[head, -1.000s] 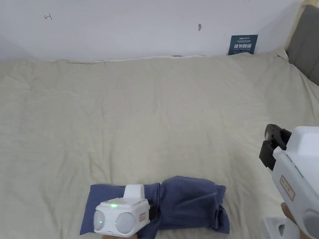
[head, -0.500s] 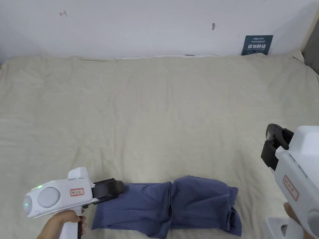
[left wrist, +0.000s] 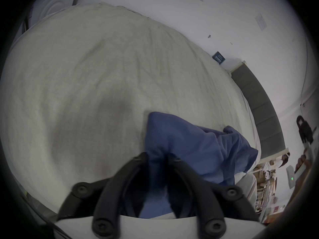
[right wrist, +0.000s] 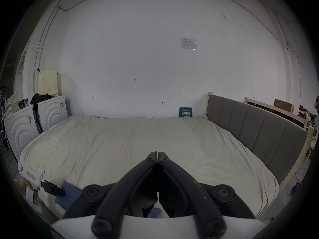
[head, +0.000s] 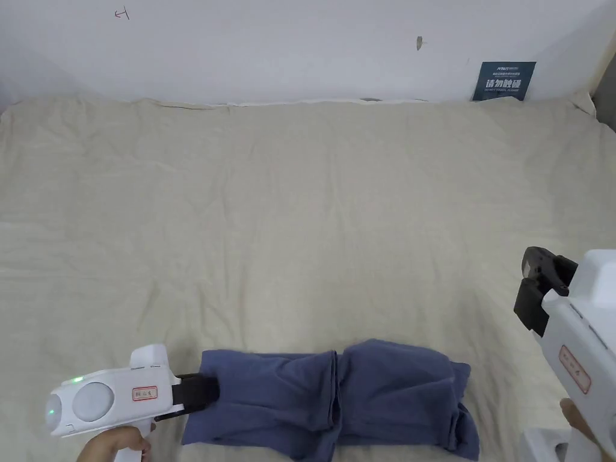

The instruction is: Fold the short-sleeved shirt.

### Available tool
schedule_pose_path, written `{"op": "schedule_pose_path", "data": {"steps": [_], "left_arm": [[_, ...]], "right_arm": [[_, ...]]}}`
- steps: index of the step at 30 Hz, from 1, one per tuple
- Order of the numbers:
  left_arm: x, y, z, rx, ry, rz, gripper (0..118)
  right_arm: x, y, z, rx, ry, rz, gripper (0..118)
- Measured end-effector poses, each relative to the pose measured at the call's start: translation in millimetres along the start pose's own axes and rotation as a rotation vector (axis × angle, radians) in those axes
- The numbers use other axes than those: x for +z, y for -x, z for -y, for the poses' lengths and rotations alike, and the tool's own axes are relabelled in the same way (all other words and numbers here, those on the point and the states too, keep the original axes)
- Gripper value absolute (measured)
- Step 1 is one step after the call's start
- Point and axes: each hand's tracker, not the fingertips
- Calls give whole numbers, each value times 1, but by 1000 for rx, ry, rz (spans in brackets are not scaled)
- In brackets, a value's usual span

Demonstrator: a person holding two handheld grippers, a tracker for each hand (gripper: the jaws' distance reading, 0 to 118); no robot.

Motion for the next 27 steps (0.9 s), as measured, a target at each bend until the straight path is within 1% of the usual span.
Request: {"op": "schedule_pose_path", "data": {"steps": [2, 3, 6, 12, 15, 19, 22, 24, 26, 27], "left_arm": [[-5, -8, 4, -29, 7, -18, 15], [-11, -5, 0, -30, 4, -29, 11], [-4, -12, 1, -18, -25, -49, 7], [33, -6, -12, -6, -75, -43, 6], [59, 5, -18, -11, -120, -123, 6], [86, 26, -23, 42, -144, -208, 6], [101, 10, -23, 16, -144, -206, 6], [106, -18, -24, -7, -134, -190, 6], [107, -50, -26, -74, -134, -143, 6], [101, -55, -34, -90, -132, -123, 6]], "right_arm": [[-3, -1, 1, -12, 2, -5, 1], [-3, -1, 1, -14, 3, -7, 1], [-3, -1, 1, -12, 2, -13, 1], [-4, -2, -4, -9, -14, -24, 1], [-3, -3, -5, -13, -25, -31, 1], [-1, -3, -5, -13, -33, -42, 1], [0, -5, -3, -18, -35, -50, 1], [1, -6, -3, -19, -35, -51, 1], [0, -8, -2, -22, -35, -52, 1], [1, -9, -2, -24, -36, -52, 1]]}}
